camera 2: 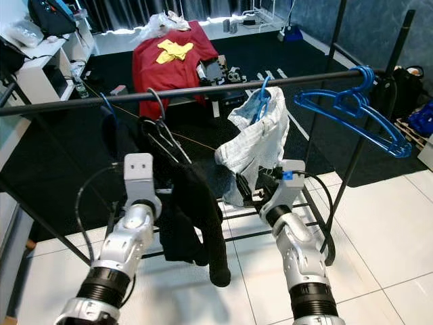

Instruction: Hang hanger

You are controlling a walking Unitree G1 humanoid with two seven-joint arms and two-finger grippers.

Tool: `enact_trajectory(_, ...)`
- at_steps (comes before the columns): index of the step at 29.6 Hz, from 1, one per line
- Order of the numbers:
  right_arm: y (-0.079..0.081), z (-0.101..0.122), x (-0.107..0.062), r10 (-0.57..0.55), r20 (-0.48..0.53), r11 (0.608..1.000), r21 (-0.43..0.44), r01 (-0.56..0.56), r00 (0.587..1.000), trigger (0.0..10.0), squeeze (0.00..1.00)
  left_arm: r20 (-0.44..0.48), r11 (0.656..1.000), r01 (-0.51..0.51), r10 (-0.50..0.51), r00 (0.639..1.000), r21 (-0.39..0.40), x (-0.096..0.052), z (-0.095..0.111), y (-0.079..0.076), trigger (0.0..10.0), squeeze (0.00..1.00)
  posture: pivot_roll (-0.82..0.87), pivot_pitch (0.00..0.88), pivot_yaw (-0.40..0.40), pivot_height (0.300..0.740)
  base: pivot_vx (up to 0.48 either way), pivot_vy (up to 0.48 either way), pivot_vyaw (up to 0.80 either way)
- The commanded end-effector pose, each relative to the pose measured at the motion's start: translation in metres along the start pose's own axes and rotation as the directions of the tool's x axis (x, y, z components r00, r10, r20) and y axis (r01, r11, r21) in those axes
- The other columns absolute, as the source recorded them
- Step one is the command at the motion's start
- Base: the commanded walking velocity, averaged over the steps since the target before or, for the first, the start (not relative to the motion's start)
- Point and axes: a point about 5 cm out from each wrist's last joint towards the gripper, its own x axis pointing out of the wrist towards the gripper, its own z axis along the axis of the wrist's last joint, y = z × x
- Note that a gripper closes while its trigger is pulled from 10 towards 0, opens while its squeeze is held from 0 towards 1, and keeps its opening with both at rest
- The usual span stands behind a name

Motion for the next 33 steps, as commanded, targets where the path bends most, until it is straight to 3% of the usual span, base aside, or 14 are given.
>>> enact_trajectory(1,0.002,-0.005,-0.002,-0.001,-0.013,1.0,0.024,0.001,1.0,10.0,0.0,0.022,0.999,-0.031,0.031,0.999,0.025,0.005,0.005,0.009,10.0,0.0,-0.11,0.071,0.059,0.74,0.0,0.0,0.0)
enact_trajectory(5,0.002,-0.004,-0.003,-0.001,-0.014,1.0,0.025,0.001,1.0,10.0,0.0,0.038,0.998,-0.036,0.034,0.999,0.053,0.009,0.009,0.012,10.0,0.0,-0.11,0.074,0.059,0.74,0.0,0.0,0.0)
enact_trajectory(11,0.002,-0.004,-0.003,-0.004,-0.015,1.0,0.029,0.004,1.0,10.0,0.0,0.0,0.99,0.036,-0.036,0.999,0.133,0.013,0.003,0.012,10.0,0.0,-0.11,0.075,0.06,0.74,0.0,0.0,0.0)
enact_trajectory(12,0.002,-0.004,-0.003,-0.006,-0.016,1.0,0.03,0.006,1.0,10.0,0.0,-0.008,0.982,0.068,-0.068,0.998,0.175,0.015,0.001,0.011,4.5,0.0,-0.11,0.076,0.062,0.74,0.0,0.0,0.0)
enact_trajectory(13,0.002,-0.004,-0.003,-0.006,-0.016,1.0,0.03,0.006,1.0,10.0,0.0,-0.008,0.982,0.068,-0.068,0.998,0.175,0.015,0.001,0.011,4.5,0.0,-0.11,0.076,0.062,0.74,0.0,0.0,0.0)
enact_trajectory(14,0.001,-0.004,-0.004,-0.009,-0.016,0.999,0.031,0.009,1.0,10.0,0.0,-0.015,0.973,0.084,-0.083,0.996,0.213,0.017,-0.001,0.013,0.0,0.0,-0.12,0.076,0.063,0.74,0.0,0.0,0.0)
enact_trajectory(17,0.0,-0.003,-0.005,-0.012,-0.013,0.999,0.03,0.012,1.0,10.0,0.0,-0.035,0.956,0.078,-0.071,0.997,0.283,0.022,-0.002,0.024,0.0,0.0,-0.12,0.078,0.064,0.74,0.0,0.0,0.0)
enact_trajectory(21,0.002,-0.001,-0.006,0.017,0.004,0.999,0.036,-0.017,1.0,10.0,0.0,-0.047,0.961,0.043,-0.031,0.998,0.274,0.027,0.0,0.039,0.0,0.0,-0.12,0.077,0.065,0.74,0.0,0.0,0.0)
enact_trajectory(23,0.002,-0.001,-0.006,0.017,0.004,0.999,0.036,-0.017,1.0,10.0,0.0,-0.047,0.961,0.043,-0.031,0.998,0.274,0.027,0.0,0.039,0.0,0.0,-0.12,0.077,0.065,0.74,0.0,0.0,0.0)
enact_trajectory(27,0.005,0.001,-0.007,0.052,0.019,0.998,0.046,-0.053,0.998,10.0,0.0,-0.036,0.968,-0.005,0.015,0.999,0.253,0.029,0.005,0.057,0.0,0.0,-0.12,0.076,0.065,0.74,0.0,0.0,0.0)
enact_trajectory(30,0.006,0.001,-0.007,0.058,0.016,0.997,0.045,-0.059,0.998,10.0,0.0,0.019,0.988,-0.058,0.056,0.998,0.143,0.031,0.021,0.078,0.0,0.0,-0.12,0.071,0.063,0.74,0.0,0.0,0.0)
enact_trajectory(33,0.006,0.001,-0.007,0.058,0.016,0.997,0.045,-0.059,0.998,10.0,0.0,0.032,0.991,-0.062,0.058,0.998,0.12,0.032,0.024,0.081,0.0,0.0,-0.12,0.071,0.063,0.74,0.0,0.0,0.0)
